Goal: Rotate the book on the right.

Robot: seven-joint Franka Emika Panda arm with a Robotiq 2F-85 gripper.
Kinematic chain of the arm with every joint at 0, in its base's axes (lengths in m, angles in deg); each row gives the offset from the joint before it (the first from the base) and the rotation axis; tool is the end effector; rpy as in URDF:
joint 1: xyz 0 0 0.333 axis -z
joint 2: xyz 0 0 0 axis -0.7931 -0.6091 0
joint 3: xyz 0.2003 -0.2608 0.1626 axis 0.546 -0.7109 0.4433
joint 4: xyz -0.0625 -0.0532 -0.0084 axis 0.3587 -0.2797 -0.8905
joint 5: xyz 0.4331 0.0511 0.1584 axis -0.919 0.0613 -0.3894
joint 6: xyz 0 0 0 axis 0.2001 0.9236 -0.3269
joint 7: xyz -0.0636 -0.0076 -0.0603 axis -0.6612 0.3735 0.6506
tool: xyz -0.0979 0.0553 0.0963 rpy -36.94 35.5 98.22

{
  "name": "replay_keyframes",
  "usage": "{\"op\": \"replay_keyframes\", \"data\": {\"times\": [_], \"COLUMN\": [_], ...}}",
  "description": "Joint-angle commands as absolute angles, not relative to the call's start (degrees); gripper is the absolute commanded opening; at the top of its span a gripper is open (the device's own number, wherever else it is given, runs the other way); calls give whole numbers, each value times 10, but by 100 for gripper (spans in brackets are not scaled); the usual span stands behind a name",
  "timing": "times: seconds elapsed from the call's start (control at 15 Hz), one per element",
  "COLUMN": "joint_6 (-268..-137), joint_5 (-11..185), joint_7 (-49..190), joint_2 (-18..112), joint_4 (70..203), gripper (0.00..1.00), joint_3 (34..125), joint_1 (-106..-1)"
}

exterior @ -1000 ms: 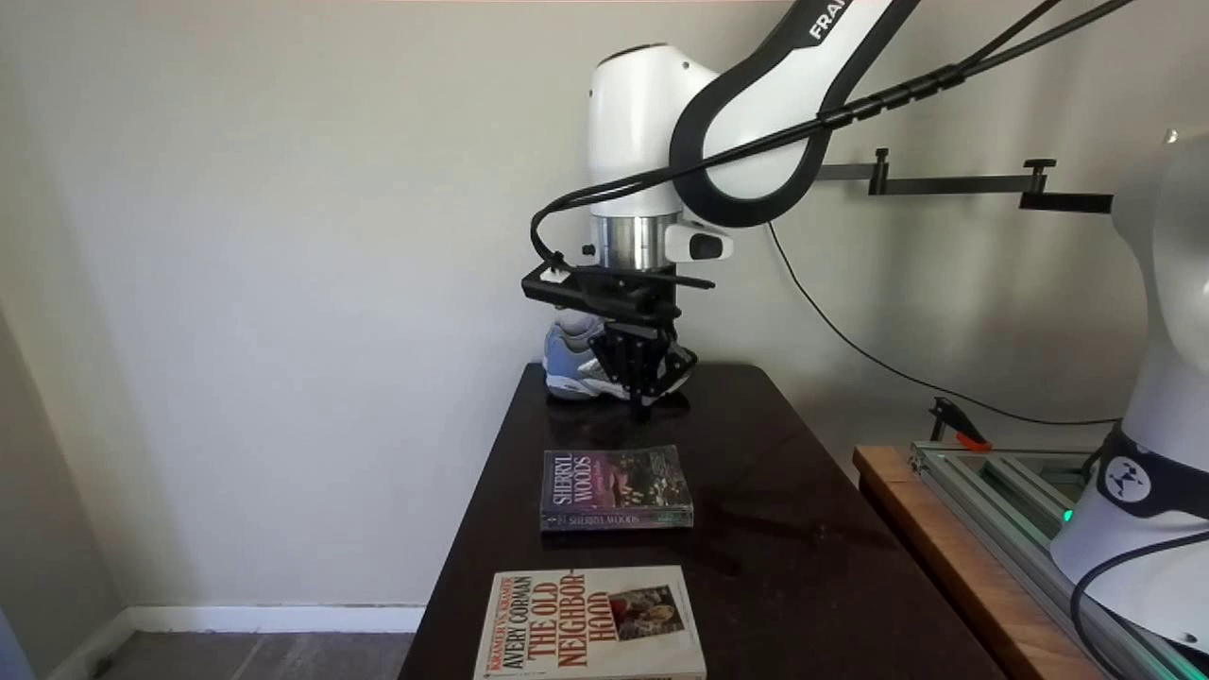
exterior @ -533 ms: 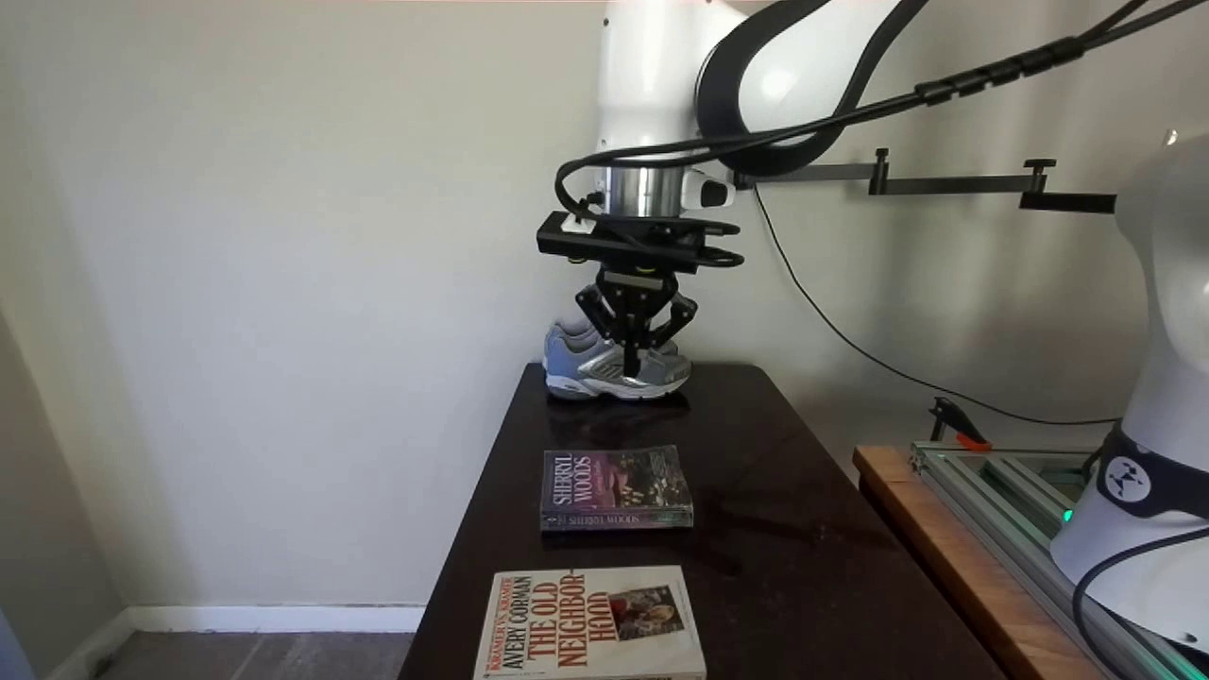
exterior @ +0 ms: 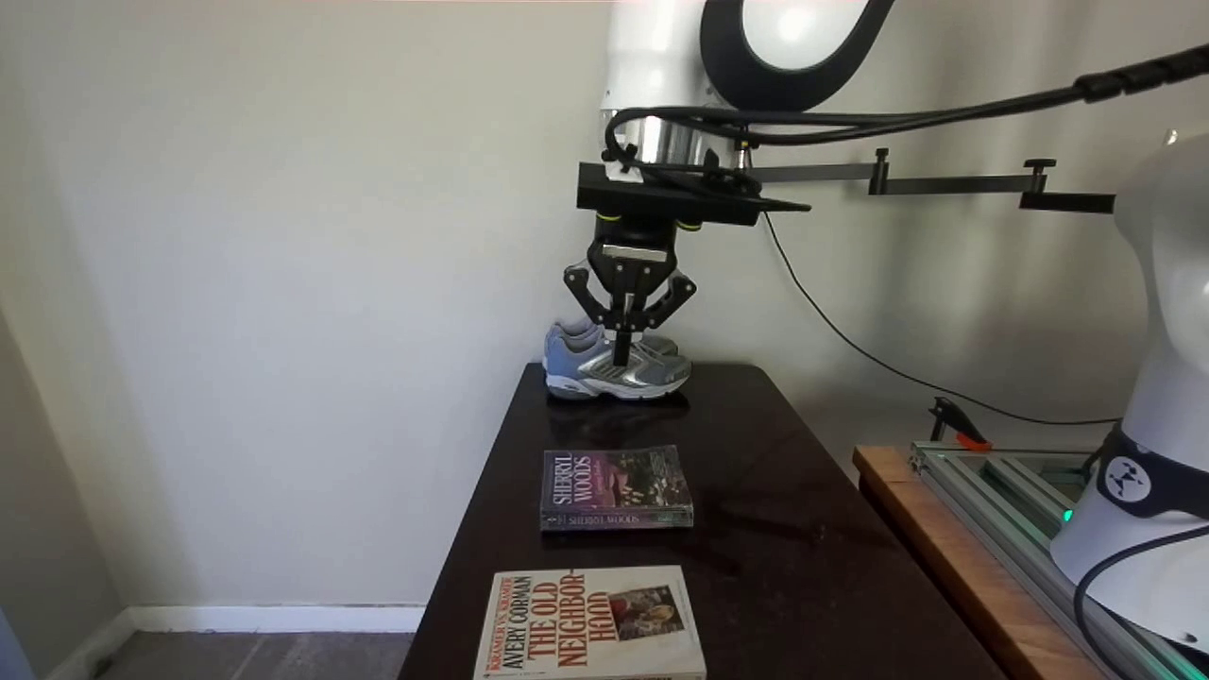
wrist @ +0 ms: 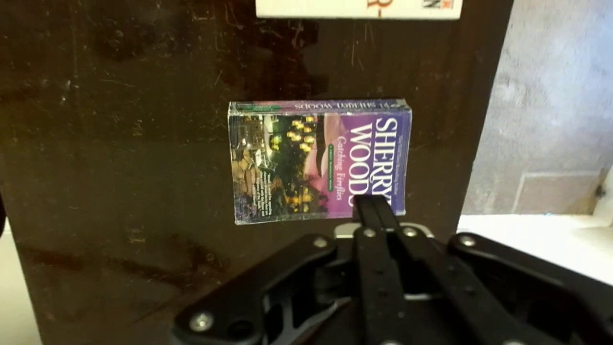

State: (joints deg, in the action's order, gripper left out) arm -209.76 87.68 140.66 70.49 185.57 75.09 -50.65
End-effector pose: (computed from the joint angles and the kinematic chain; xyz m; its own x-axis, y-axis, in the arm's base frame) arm 0.5189 -0.0938 0.3085 0.1273 -0.9901 0.0597 -0.9845 -0.1334 -0.1134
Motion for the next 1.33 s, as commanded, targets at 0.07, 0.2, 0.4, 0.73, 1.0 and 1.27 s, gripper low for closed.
{"op": "replay_keyframes", "data": {"times": [0.07,0.2,0.4,0.73,1.0,1.27], "joint_6": [-2034,-2010,-1992,-1987,-1966,-1959], "joint_5": [808,830,854,866,876,896], "joint_7": [1227,1187,1143,1084,1077,1079], "joint_2": [734,734,732,725,714,711], "joint_4": [1859,1854,1849,1841,1830,1825], "gripper": [0,0,0,0,0,0], "joint_3": [761,768,777,791,803,809], "joint_1": [-499,-490,-480,-476,-476,-476]}}
